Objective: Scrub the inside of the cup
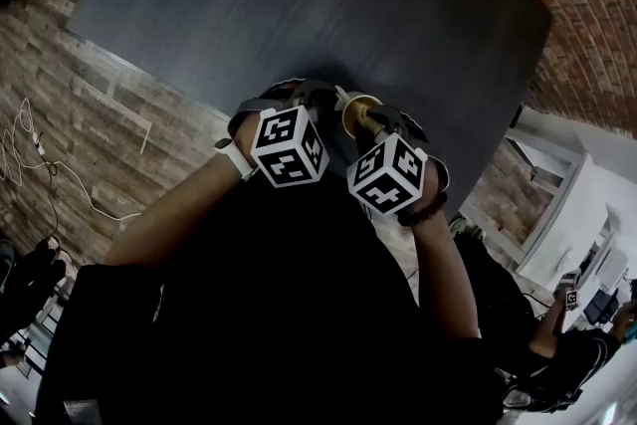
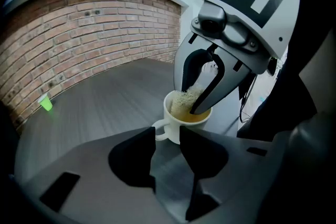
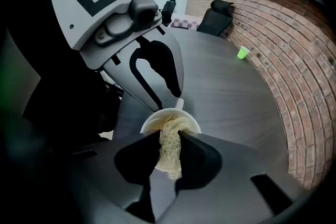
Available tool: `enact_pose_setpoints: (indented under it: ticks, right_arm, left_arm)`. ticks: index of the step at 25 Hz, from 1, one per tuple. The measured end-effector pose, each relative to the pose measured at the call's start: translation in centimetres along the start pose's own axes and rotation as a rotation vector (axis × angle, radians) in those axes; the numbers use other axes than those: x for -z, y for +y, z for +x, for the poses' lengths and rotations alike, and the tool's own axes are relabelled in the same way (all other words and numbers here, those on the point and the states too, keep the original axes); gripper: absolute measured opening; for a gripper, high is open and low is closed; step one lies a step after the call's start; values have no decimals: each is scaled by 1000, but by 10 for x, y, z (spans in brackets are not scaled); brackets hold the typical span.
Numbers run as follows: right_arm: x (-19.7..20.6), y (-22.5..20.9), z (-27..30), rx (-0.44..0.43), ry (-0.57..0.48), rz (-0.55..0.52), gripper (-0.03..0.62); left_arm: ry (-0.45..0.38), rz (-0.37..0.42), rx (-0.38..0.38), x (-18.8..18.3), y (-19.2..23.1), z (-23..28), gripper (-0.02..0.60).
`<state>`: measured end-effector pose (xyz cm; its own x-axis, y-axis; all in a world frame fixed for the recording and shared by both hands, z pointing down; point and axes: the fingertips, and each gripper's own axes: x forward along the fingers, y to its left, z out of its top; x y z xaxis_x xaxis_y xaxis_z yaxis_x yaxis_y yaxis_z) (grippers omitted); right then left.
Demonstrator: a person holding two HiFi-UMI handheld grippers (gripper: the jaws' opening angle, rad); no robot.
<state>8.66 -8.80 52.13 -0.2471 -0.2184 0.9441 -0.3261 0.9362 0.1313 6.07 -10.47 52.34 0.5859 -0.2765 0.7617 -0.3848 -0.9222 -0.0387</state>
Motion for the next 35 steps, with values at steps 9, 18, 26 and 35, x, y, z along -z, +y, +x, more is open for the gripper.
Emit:
enact_pose_setpoints:
  ticks: [9, 18, 26, 35]
  right_arm:
    - [-16, 2, -43, -206, -180, 381, 83]
    - [-29, -24, -96, -30, -211, 243, 83]
    - [0, 7, -7, -54, 20, -17, 83]
    - [0, -2, -5, -42, 42, 110, 83]
  left_arm:
    - [3, -1, -2, 3, -3, -2, 154]
    - [0, -11, -5, 4, -3, -7, 154]
    - [1, -14, -6, 0, -3, -2, 155]
    - [2, -25, -2, 5, -3, -3, 155]
